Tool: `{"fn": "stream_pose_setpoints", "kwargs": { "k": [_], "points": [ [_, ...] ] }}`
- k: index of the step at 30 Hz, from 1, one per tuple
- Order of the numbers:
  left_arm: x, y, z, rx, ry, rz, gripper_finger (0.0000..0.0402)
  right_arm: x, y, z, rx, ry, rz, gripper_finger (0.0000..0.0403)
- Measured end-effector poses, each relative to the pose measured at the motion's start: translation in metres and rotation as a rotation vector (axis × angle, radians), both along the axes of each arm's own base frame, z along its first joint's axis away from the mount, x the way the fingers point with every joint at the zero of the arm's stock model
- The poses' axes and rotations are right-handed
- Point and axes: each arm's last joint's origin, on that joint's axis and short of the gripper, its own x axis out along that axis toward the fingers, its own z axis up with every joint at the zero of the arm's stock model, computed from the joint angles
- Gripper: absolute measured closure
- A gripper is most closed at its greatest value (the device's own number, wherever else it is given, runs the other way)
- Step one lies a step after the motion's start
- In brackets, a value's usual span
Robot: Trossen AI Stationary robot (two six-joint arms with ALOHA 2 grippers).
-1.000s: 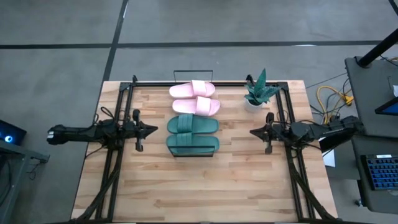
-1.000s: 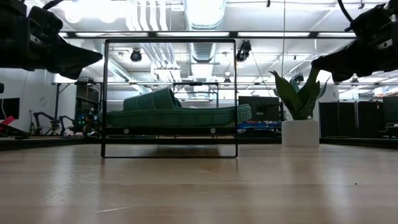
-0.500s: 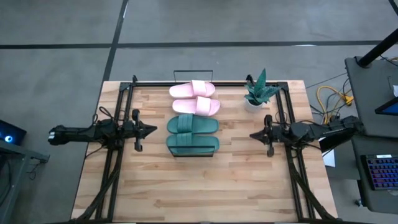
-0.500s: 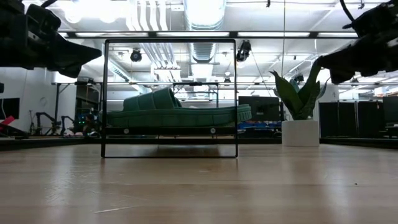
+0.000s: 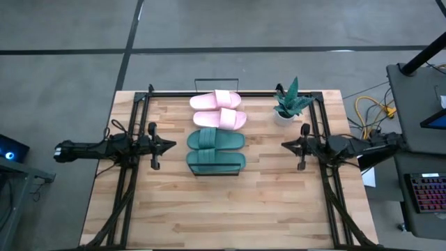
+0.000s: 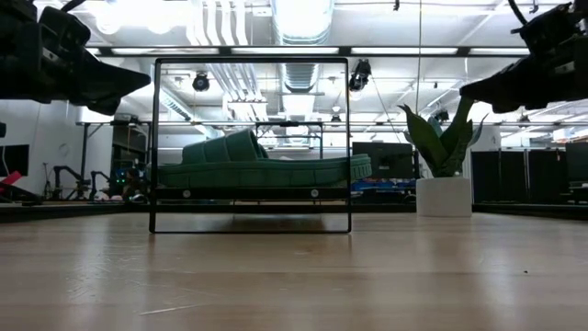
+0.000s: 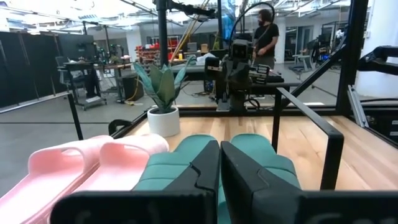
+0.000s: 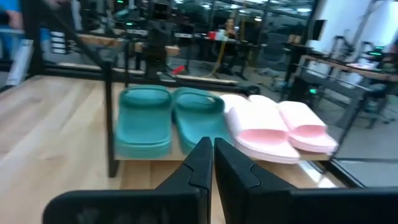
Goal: Pick and place slides into the shelf
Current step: Return to Home position
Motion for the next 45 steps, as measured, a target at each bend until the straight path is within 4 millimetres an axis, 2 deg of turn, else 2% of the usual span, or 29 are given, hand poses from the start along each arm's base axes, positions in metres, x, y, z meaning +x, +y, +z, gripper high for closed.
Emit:
{"fn": "stream_pose_setpoints", "kwargs": {
  "k": [4, 9, 13, 45],
  "points": [
    [0.0, 0.0, 0.0, 0.003, 0.003, 0.0, 0.0401, 0.001, -0.003, 0.001, -0.001, -0.04, 0.016, 0.0395],
    [0.0, 0.0, -0.001, -0.001, 0.005, 0.002, 0.0401, 0.002, -0.006, 0.001, 0.024, -0.064, 0.127, 0.0395],
    [0.0, 0.0, -0.001, -0.005, 0.005, 0.0, 0.0401, 0.002, -0.01, -0.005, 0.063, -0.023, 0.113, 0.0395],
    [0.0, 0.0, 0.002, -0.001, -0.023, -0.001, 0.0402, 0.002, -0.011, -0.004, 0.02, -0.024, 0.108, 0.0394]
  ]
}}
